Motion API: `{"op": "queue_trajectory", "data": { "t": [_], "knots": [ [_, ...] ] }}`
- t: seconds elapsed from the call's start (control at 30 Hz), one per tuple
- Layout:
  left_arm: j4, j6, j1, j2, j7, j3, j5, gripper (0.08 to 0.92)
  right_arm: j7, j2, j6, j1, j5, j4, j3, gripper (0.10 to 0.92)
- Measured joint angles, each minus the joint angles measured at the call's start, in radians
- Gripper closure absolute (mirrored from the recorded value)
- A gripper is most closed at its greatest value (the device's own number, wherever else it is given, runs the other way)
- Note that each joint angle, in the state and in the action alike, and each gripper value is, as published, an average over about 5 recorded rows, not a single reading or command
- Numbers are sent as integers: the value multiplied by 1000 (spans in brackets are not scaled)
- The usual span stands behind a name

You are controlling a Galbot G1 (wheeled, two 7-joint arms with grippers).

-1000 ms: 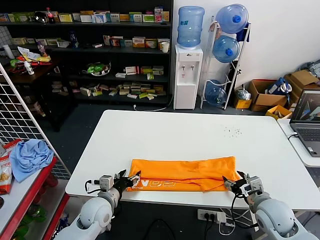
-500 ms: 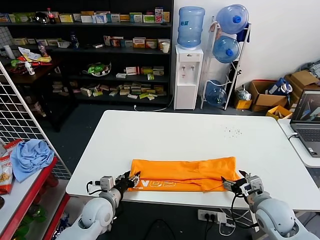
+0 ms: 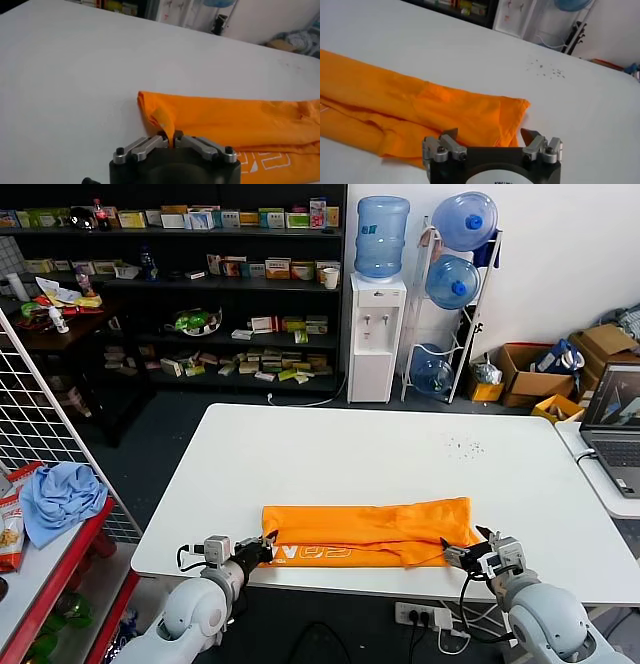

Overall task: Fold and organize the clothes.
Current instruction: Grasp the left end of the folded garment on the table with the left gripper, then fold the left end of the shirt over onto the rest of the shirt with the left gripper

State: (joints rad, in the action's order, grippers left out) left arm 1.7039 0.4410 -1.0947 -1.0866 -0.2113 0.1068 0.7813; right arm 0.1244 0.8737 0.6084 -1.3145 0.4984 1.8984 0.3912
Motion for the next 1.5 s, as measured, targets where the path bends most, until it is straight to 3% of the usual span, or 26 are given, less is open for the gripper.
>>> {"op": "queue_trajectory", "data": {
  "t": [0.27, 0.7, 0.87, 1.1, 1.5],
  "knots": [
    [-22, -4, 39, 53, 1, 42, 17, 873, 10, 9, -13, 7, 5, 14, -4, 203],
    [-136, -33, 124, 235, 17, 125, 10, 873, 42, 37, -66, 14, 4, 22, -19, 203],
    [-114, -27, 128, 271, -1, 127, 21, 873, 55, 48, -89, 14, -5, 16, -25, 203],
    [10, -15, 113, 244, -50, 93, 37, 873, 66, 62, -118, 4, -25, 6, -25, 203],
    [117, -10, 144, 103, -134, -61, 40, 873, 73, 91, -122, -6, -33, -4, -7, 203]
  ]
}}
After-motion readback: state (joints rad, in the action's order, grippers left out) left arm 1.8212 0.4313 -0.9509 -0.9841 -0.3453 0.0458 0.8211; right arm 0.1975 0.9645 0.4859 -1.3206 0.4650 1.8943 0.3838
